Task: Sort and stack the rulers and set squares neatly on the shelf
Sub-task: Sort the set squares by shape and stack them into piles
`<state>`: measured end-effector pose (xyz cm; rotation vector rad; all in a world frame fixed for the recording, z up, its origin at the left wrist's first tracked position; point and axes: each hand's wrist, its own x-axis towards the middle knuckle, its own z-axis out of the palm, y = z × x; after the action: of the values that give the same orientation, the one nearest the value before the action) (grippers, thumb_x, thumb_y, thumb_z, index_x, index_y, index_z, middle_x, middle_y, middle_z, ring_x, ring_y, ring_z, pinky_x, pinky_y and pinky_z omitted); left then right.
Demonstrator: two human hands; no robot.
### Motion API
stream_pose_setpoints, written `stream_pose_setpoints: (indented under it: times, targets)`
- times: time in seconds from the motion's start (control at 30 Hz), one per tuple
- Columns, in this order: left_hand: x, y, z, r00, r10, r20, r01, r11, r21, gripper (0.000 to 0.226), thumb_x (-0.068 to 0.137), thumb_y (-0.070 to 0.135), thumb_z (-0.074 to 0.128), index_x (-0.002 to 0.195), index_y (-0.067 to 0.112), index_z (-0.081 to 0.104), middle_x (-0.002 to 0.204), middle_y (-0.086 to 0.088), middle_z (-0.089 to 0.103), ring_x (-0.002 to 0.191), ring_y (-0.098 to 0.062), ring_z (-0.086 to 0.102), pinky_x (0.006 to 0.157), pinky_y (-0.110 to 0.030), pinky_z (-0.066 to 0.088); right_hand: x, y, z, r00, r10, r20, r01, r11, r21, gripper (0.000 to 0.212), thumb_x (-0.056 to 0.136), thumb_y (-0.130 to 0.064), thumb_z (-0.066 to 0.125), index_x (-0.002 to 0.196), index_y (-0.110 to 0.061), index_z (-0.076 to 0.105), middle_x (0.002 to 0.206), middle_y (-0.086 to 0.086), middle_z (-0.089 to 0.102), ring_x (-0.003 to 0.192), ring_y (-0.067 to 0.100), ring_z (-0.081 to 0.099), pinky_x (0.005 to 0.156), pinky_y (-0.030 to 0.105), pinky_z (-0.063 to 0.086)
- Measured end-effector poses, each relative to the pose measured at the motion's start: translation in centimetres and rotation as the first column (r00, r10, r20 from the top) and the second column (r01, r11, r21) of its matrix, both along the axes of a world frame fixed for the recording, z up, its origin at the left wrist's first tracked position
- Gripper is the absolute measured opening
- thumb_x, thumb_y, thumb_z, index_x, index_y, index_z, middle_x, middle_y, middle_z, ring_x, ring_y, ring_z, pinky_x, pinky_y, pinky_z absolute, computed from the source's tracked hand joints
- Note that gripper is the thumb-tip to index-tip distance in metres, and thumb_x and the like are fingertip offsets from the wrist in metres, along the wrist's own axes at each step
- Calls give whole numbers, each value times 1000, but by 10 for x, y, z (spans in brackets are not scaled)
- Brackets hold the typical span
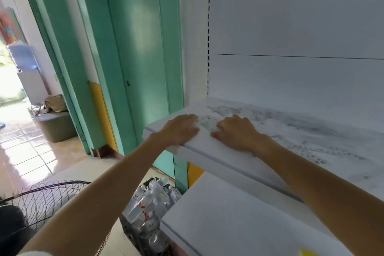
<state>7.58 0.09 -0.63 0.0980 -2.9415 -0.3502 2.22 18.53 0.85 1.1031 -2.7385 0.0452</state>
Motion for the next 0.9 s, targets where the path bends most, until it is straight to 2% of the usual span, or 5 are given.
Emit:
stream_pose_setpoints:
  times: [0.17, 0.3, 0.5, 0.67, 0.9]
  targets:
    - [-12, -7, -4, 992, 26, -125, -21, 999, 42, 38, 90, 42, 49, 122, 25, 58, 134, 2, 51, 124, -19, 44, 105, -40, 31, 8, -9, 3, 995, 6, -99, -6, 1000, 0, 31, 94, -35, 45, 80, -9, 57, 99, 14, 64, 95, 30, 58, 73, 32, 38]
    - [-12, -7, -9, 962, 77, -261, -29, 983, 183, 31, 82, 45, 60, 107, 28, 66, 110, 0, 59, 106, -19, 53, 95, -35, 38, 20, -19, 4, 979, -14, -205, 19, 1000, 21, 33, 92, -10, 39, 60, -10, 35, 97, 18, 63, 92, 31, 58, 68, 31, 35]
    - [-13, -12, -16, 925, 63, -375, 63, 947, 314, 24, 91, 19, 48, 104, 16, 69, 106, -6, 67, 98, -23, 60, 90, -33, 46, 32, -27, -16, 920, -152, -361, 137, 988, -65, 24, 88, -2, 37, 66, -12, 38, 93, 13, 62, 90, 28, 53, 73, 33, 32]
    - [-10, -12, -18, 852, 147, -502, 68, 921, 384, 15, 90, 5, 41, 86, 8, 56, 89, -13, 64, 80, -25, 56, 69, -34, 42, 32, -24, -17, 886, -261, -383, 194, 959, -206, 18, 91, -4, 37, 98, -6, 53, 101, 11, 60, 97, 28, 53, 76, 33, 37]
    - [-11, -11, -18, 851, 158, -501, 85, 900, 428, 34, 95, 8, 37, 129, 7, 37, 99, -16, 63, 81, -26, 57, 73, -38, 48, 33, -22, -16, 890, -315, -329, 193, 915, -353, 15, 92, -2, 38, 101, -7, 50, 92, 10, 62, 83, 25, 56, 60, 28, 28]
